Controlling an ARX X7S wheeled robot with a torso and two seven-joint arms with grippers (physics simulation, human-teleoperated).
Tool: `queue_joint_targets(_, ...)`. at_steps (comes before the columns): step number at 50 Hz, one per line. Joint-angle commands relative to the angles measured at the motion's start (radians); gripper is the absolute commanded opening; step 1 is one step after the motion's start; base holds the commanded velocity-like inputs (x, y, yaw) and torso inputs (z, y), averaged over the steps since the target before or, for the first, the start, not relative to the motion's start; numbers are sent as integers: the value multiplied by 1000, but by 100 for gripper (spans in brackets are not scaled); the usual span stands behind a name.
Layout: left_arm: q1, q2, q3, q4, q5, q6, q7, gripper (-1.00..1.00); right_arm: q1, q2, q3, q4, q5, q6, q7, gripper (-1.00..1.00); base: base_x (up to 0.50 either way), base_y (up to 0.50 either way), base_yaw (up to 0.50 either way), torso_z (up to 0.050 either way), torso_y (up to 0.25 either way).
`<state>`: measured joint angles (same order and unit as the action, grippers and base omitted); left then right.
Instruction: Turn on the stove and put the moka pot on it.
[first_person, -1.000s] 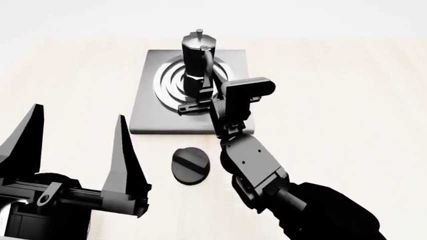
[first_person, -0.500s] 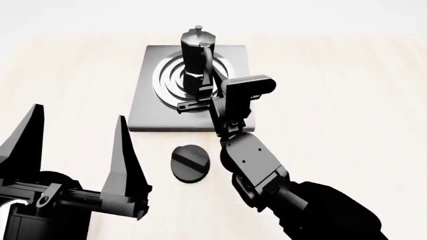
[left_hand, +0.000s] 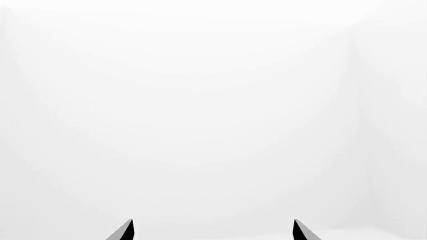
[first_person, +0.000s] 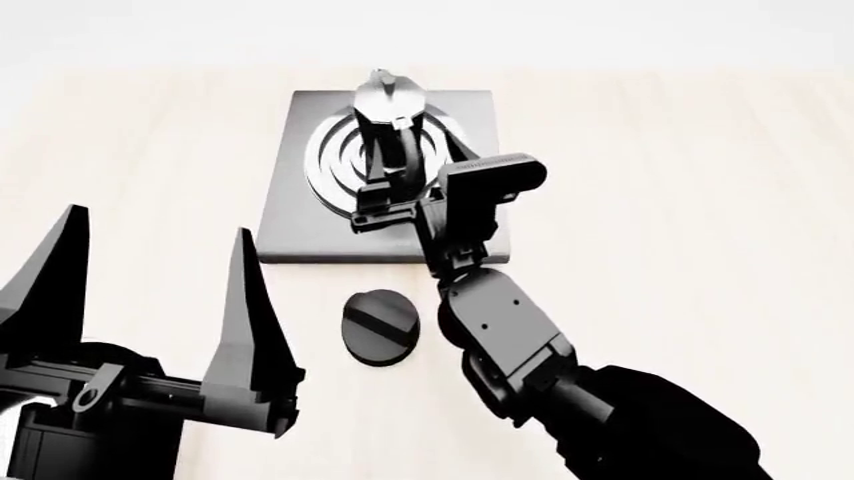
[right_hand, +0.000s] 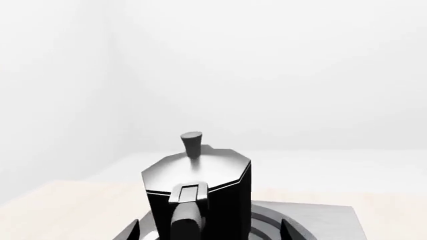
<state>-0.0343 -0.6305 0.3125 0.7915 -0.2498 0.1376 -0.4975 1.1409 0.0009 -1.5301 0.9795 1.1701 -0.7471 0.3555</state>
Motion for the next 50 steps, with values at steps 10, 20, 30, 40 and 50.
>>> queue_joint_targets(10, -5, 1, 0, -5, -1, 4, -1, 100, 17, 67, -5, -145, -38, -59, 48, 100, 0, 0, 0, 0, 0)
queue_joint_targets(20, -41, -11, -8, 34, -17, -54, -11, 100, 85, 202, -20, -429, -123, -55, 213, 100, 0, 0, 0, 0, 0)
queue_joint_targets(30, -176, -47, -61, 87, -79, -193, -35, 100, 240, 345, -8, -738, -202, 42, 434, 100, 0, 0, 0, 0, 0)
queue_joint_targets(40, -355, -82, -54, 141, -79, -353, -34, 100, 428, 507, 10, -1031, -265, 233, 678, 100, 0, 0, 0, 0, 0)
queue_joint_targets(50, -484, -107, -58, 225, -128, -507, -55, 100, 581, 664, 38, -1283, -273, 375, 813, 100, 0, 0, 0, 0, 0)
